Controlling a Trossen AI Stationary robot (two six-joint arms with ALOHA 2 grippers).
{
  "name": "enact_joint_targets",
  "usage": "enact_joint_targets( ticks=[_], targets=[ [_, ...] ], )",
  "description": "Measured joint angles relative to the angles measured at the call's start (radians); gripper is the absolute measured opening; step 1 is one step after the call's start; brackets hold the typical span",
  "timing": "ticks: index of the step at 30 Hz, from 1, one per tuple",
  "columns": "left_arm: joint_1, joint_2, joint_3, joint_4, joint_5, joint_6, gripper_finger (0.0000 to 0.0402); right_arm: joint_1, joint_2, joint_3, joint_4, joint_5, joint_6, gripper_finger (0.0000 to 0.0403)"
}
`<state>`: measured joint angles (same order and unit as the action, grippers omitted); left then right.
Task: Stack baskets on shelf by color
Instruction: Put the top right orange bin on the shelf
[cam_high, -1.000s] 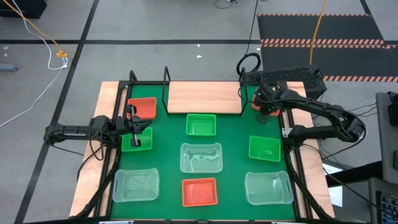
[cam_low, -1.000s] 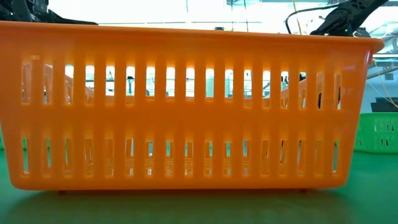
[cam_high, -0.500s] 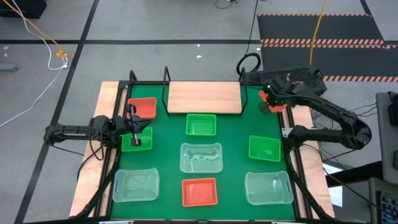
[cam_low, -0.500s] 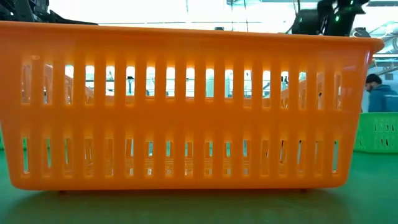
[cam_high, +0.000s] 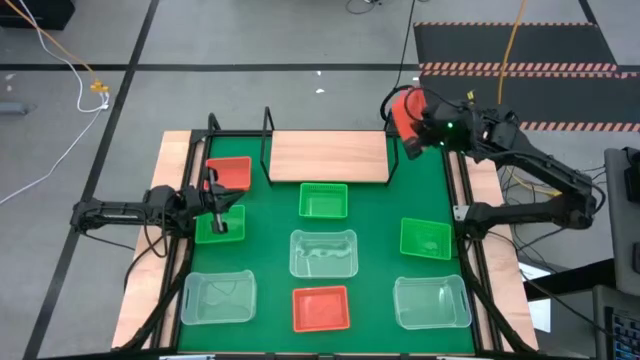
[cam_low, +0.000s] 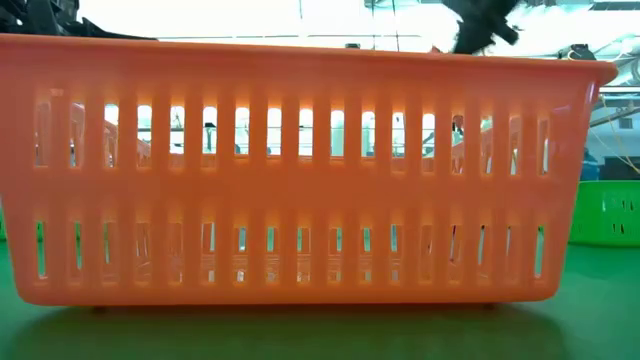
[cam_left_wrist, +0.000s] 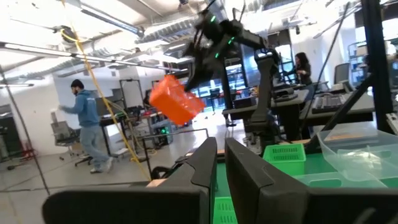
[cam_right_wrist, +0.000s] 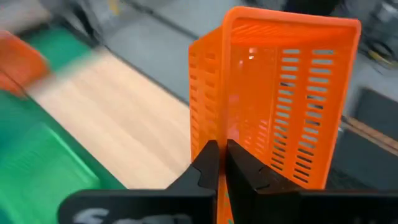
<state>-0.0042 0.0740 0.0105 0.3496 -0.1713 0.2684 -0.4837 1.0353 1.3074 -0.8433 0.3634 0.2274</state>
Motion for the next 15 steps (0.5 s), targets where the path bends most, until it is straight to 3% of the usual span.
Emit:
enact_joint_targets(
  ticks=[6, 12, 15],
  targets=[
    [0.000, 0.000, 0.000, 0.000, -0.014, -0.001, 0.0037, 0.124, 0.081, 0.077, 0.220, -0.058, 0.058, 0.0003],
    [0.000, 0.000, 0.000, -0.006, -0.014, -0.001, 0.0037, 0.181, 0.190, 0.214, 0.211, -0.089, 0.088, 0.0007],
    [0.000, 0.000, 0.000, -0.007, -0.014, -0.001, 0.0037, 0.194, 0.258, 0.333, 0.213, -0.188, 0.135, 0.0008]
  ],
)
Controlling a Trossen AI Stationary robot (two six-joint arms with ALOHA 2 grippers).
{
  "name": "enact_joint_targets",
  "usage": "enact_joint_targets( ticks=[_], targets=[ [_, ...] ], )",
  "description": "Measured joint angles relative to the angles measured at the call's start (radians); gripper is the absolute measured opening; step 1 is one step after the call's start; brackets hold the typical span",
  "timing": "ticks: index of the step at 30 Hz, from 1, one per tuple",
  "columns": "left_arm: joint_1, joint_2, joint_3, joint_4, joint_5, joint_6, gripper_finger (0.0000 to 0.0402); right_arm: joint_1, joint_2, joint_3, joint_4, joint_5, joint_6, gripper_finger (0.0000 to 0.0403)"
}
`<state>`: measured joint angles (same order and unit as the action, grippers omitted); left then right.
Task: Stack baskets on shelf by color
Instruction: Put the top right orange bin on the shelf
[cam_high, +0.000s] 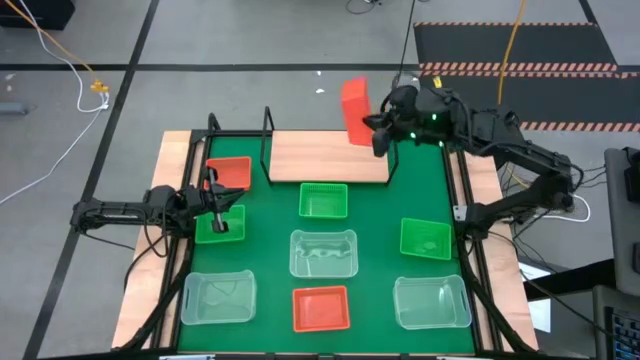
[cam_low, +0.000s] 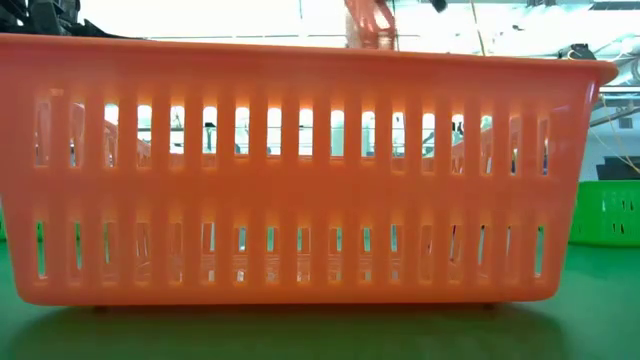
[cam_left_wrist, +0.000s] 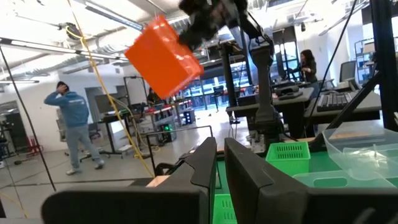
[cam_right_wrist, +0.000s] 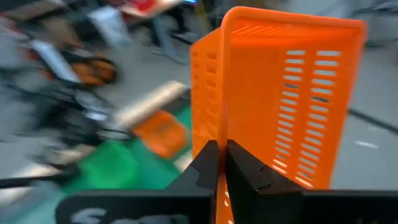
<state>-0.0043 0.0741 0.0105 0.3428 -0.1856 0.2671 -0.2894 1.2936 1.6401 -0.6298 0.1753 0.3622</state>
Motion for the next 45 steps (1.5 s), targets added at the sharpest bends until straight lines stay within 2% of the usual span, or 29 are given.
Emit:
enact_joint_targets(
  ticks=[2, 6, 8, 10, 15, 22, 27, 35, 41, 45],
  targets=[
    [0.000, 0.000, 0.000, 0.001, 0.000, 0.002, 0.0037, 0.016, 0.051, 0.100, 0.009, -0.048, 0.003, 0.0008],
    [0.000, 0.000, 0.000, 0.003, 0.000, 0.000, 0.0037, 0.032, 0.153, 0.260, -0.029, -0.048, -0.018, 0.0008],
    [0.000, 0.000, 0.000, 0.003, 0.000, -0.005, 0.0037, 0.031, 0.200, 0.307, -0.055, -0.062, 0.026, 0.0008],
    [0.000, 0.000, 0.000, 0.002, 0.000, -0.006, 0.0037, 0.020, 0.242, 0.324, -0.050, -0.120, 0.079, 0.0008],
    [0.000, 0.000, 0.000, -0.002, 0.000, -0.012, 0.0037, -0.011, 0.355, 0.325, -0.093, -0.147, 0.139, 0.0008],
    [0.000, 0.000, 0.000, -0.017, 0.000, -0.016, 0.0037, -0.086, 0.513, 0.324, -0.289, -0.121, 0.177, 0.0008],
    [0.000, 0.000, 0.000, -0.027, -0.001, -0.014, 0.0037, -0.116, 0.566, 0.324, -0.418, -0.017, 0.196, 0.0008],
    [0.000, 0.000, 0.000, -0.026, -0.002, -0.018, 0.0037, -0.145, 0.610, 0.324, -0.585, -0.013, 0.282, 0.0008],
    [0.000, 0.000, 0.000, -0.025, -0.002, -0.040, 0.0037, -0.150, 0.614, 0.224, -0.556, -0.022, 0.386, 0.0008],
    [0.000, 0.000, 0.000, -0.026, -0.002, -0.040, 0.0037, -0.153, 0.615, 0.131, -0.499, -0.073, 0.404, 0.0008]
  ],
)
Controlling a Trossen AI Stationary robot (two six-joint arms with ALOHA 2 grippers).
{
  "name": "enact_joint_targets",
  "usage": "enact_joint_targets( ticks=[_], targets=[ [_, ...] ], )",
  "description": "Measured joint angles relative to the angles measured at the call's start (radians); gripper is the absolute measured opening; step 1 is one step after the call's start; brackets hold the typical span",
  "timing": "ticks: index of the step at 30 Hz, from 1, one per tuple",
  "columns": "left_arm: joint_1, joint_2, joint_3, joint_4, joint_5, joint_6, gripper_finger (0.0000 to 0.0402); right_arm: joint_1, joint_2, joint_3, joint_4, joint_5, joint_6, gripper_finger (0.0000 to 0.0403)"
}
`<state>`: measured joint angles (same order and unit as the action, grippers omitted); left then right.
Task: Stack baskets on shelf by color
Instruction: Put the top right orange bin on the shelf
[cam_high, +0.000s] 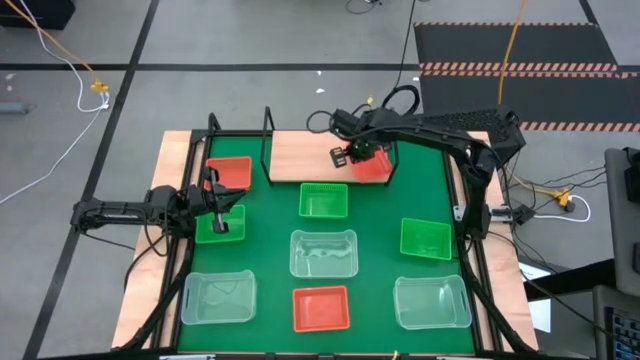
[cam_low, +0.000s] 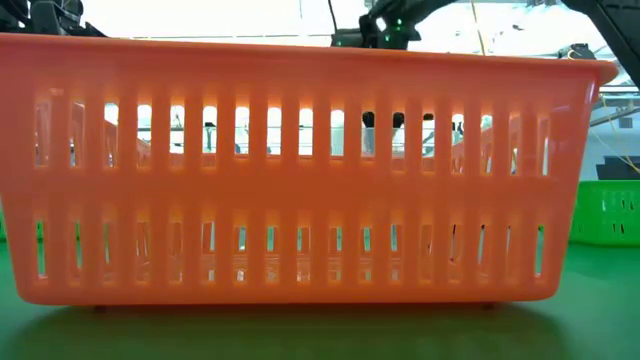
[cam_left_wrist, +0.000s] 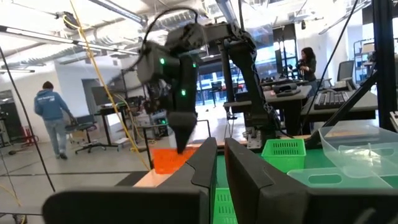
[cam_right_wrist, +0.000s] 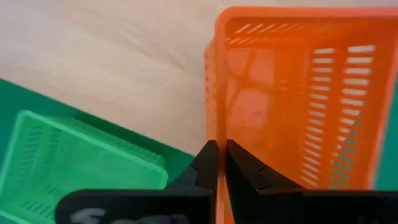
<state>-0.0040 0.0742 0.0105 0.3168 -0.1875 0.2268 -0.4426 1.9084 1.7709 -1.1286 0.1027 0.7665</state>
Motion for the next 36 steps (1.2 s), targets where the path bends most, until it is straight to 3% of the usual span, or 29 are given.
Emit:
enact_joint_targets(
  ticks=[5, 15, 24, 27, 32, 36],
  targets=[
    [0.000, 0.000, 0.000, -0.001, 0.000, 0.004, 0.0037, -0.020, 0.000, -0.075, 0.088, 0.000, 0.027, 0.0009],
    [0.000, 0.000, 0.000, -0.002, 0.000, 0.006, 0.0037, -0.047, -0.004, -0.082, 0.312, -0.001, 0.034, 0.0031],
    [0.000, 0.000, 0.000, -0.013, 0.001, 0.004, 0.0037, -0.052, -0.004, -0.082, 0.263, 0.056, -0.025, 0.0085],
    [0.000, 0.000, 0.000, -0.016, 0.001, -0.001, 0.0037, -0.061, -0.017, -0.082, 0.264, 0.036, -0.202, 0.0096],
    [0.000, 0.000, 0.000, -0.023, 0.001, 0.002, 0.0037, -0.050, -0.090, -0.082, 0.221, -0.055, -0.697, 0.0104],
    [0.000, 0.000, 0.000, -0.022, -0.024, 0.003, 0.0037, -0.004, -0.147, -0.082, 0.164, -0.054, -0.939, 0.0104]
  ],
)
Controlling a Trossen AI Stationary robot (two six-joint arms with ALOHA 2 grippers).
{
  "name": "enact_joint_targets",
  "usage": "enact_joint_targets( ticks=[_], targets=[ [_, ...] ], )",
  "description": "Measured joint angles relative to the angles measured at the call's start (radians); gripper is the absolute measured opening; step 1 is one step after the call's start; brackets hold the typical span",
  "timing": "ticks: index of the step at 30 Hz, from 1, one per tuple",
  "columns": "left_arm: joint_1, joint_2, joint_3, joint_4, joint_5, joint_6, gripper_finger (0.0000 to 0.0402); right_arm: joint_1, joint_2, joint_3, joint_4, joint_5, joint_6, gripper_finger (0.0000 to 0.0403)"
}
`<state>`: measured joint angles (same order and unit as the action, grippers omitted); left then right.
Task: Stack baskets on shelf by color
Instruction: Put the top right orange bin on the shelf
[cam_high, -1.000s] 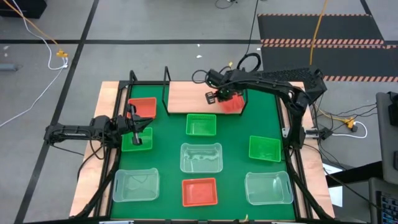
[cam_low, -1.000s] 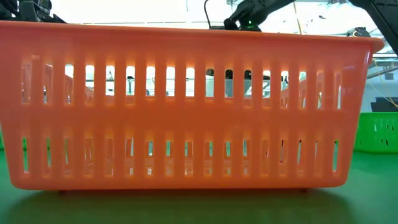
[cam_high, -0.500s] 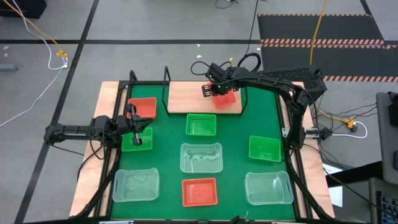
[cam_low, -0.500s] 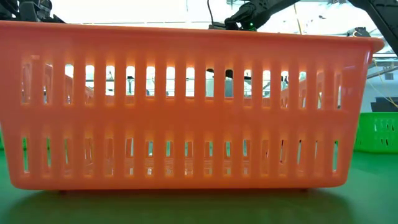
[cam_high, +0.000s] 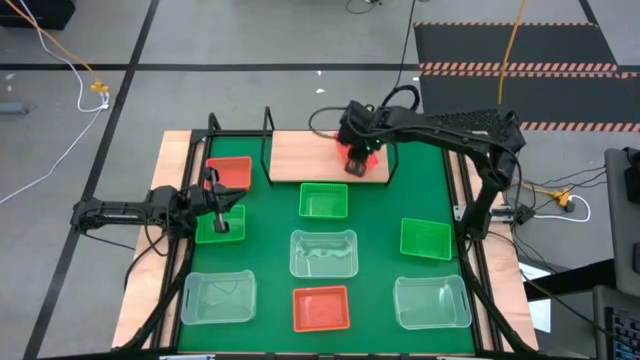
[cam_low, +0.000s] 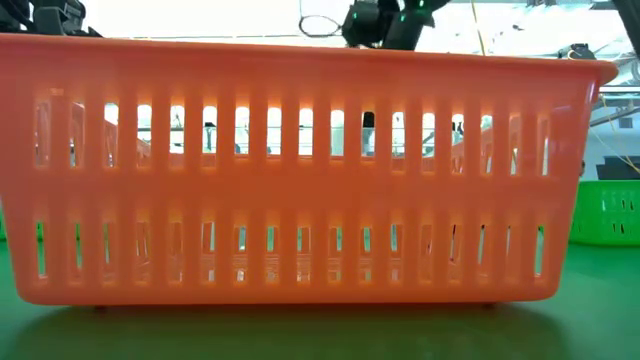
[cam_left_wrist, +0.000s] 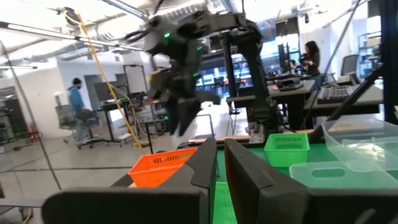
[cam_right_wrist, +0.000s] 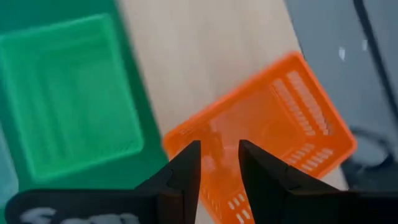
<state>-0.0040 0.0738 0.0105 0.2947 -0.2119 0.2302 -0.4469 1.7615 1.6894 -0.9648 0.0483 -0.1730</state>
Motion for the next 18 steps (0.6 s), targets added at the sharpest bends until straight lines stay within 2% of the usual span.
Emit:
enact_joint_targets(
  ticks=[6, 11, 18],
  targets=[
    [0.000, 0.000, 0.000, 0.000, -0.007, -0.013, 0.0037, 0.054, -0.018, -0.008, -0.055, 0.002, -0.151, 0.0105],
    [0.000, 0.000, 0.000, -0.008, -0.007, -0.022, 0.0037, 0.074, -0.016, -0.123, -0.027, 0.032, -0.190, 0.0105],
    [0.000, 0.000, 0.000, -0.012, -0.008, -0.013, 0.0037, 0.063, -0.017, -0.267, 0.100, 0.081, -0.230, 0.0105]
  ],
)
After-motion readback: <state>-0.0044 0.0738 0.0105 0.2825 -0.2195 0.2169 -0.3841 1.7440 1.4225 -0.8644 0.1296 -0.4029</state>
